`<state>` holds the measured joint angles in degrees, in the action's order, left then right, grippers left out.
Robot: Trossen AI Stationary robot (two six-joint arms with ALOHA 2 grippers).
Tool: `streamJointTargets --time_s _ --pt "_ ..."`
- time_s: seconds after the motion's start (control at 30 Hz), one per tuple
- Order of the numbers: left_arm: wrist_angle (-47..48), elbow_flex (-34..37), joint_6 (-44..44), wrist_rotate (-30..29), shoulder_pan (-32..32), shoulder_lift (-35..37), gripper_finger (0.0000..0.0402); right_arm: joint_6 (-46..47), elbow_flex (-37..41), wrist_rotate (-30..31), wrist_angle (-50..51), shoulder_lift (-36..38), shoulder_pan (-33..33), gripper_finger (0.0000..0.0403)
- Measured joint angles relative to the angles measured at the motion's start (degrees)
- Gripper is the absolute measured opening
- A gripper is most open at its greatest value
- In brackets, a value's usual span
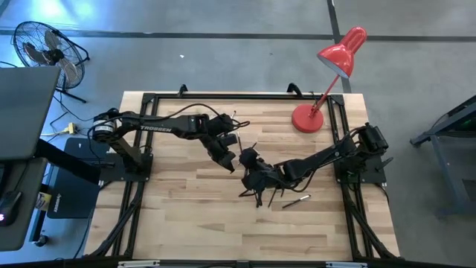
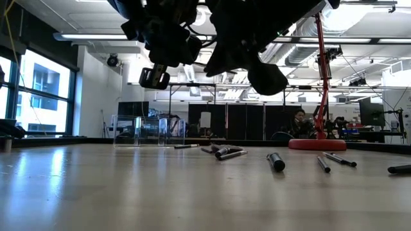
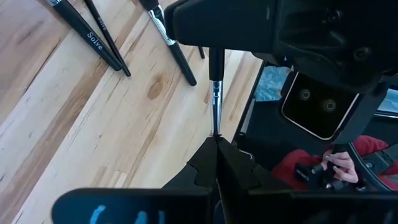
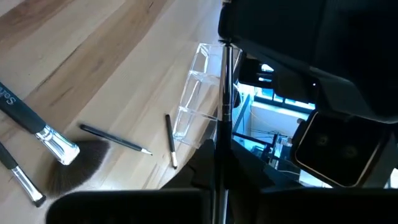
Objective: Put items in baskets/containers
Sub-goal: Put the brow brush into the transparent organizer
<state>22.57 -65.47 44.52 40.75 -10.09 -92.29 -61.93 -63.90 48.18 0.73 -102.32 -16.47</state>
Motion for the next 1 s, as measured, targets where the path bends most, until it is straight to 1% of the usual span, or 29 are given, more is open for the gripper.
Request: streamJointTargets --time_s 0.07,0.2,0.4,0.5,0.6,0.73,0.83,0.93,1.0 --pt "0.0 0.0 -0.59 -0.55 0.02 0.0 0.0 0.24 0.0 -0.26 -0.01 0.0 0.01 0.002" --pt "0.0 0.0 -0.73 -3.62 0.04 0.0 0.0 0.22 0.06 -0.17 0.34 0.0 0.44 0.0015" --pt "-0.02 0.0 -1.03 -5.44 0.07 0.04 0.0002 2.41 0.11 -0.19 0.65 -0.02 0.5 0.0019" --pt "-0.17 0.0 -2.33 -6.69 0.07 0.04 0.0015 4.66 0.11 -0.22 1.22 -0.02 0.55 0.0023" --pt "-0.68 0.0 -3.08 -7.44 0.02 0.04 0.004 6.73 0.09 -0.51 1.42 -0.02 0.49 0.0016" --pt "-2.72 0.0 -7.34 -9.68 -0.04 0.04 0.0076 11.07 0.09 1.66 1.76 -0.04 0.45 0.0015" --pt "-3.88 -0.35 -9.97 -10.52 -1.1 0.04 0.0091 16.24 0.07 3.21 2.15 -0.04 0.25 0.002" --pt "-0.73 -2.15 -13.37 -11.64 -2.81 1.17 0.0094 23.5 0.02 4.81 2.99 -0.03 -0.39 0.002" --pt "2.69 -3.66 -17.51 -14.19 -3.6 2.55 0.0094 28.32 0.0 5.81 3.99 -0.02 -1.41 0.0014"
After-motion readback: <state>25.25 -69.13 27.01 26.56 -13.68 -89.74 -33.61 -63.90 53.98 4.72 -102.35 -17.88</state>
